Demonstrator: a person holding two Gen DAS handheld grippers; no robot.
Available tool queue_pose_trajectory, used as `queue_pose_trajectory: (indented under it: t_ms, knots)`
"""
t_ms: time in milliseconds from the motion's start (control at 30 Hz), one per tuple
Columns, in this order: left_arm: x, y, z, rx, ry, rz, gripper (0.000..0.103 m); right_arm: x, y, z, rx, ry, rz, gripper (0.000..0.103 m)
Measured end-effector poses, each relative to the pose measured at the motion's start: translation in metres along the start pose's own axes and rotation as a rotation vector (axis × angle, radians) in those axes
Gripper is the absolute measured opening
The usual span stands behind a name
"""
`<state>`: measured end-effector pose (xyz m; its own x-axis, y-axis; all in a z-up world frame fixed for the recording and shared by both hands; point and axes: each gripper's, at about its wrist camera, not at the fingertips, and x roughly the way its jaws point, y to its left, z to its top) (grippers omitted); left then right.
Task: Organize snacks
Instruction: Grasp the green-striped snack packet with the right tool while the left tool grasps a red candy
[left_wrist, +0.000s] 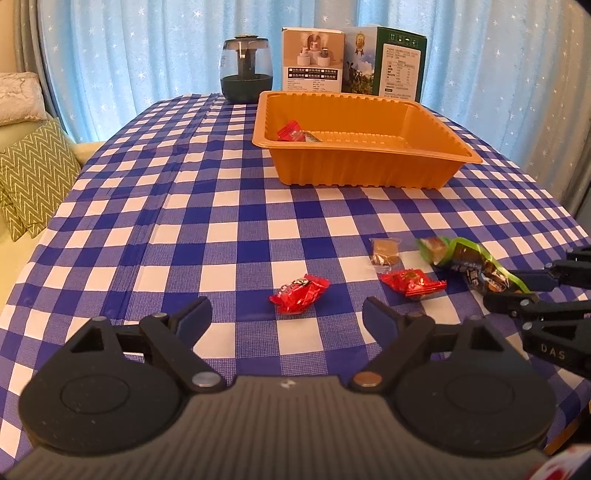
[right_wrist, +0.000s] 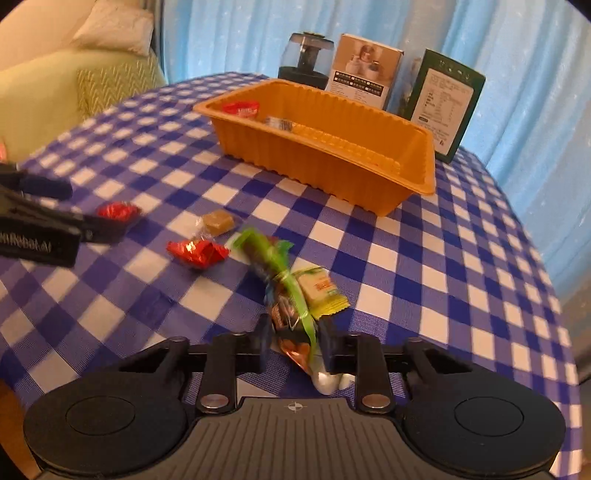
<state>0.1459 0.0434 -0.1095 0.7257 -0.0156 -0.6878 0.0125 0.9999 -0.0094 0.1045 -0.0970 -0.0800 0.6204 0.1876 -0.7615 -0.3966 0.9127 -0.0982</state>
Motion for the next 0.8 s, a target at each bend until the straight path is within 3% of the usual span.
queue_pose_trajectory:
  t_ms: [400, 533, 733, 800]
  knots:
    - [0.006, -0.005, 0.0, 0.031, 0.008, -0.007, 0.085, 0.005, 0.0, 0.001, -0.026, -0.009, -0.017, 0.026]
    - [0.008, -0.007, 0.002, 0.049, 0.005, -0.005, 0.083, 0.003, -0.006, 0.002, 0.031, -0.006, 0.009, 0.026]
    - [0.015, -0.005, 0.007, 0.08, 0.011, 0.002, 0.069, -0.003, -0.017, 0.004, 0.162, -0.008, 0.083, 0.025]
    - [0.017, -0.004, 0.008, 0.097, 0.014, -0.001, 0.059, -0.004, -0.021, 0.005, 0.2, -0.009, 0.102, 0.025]
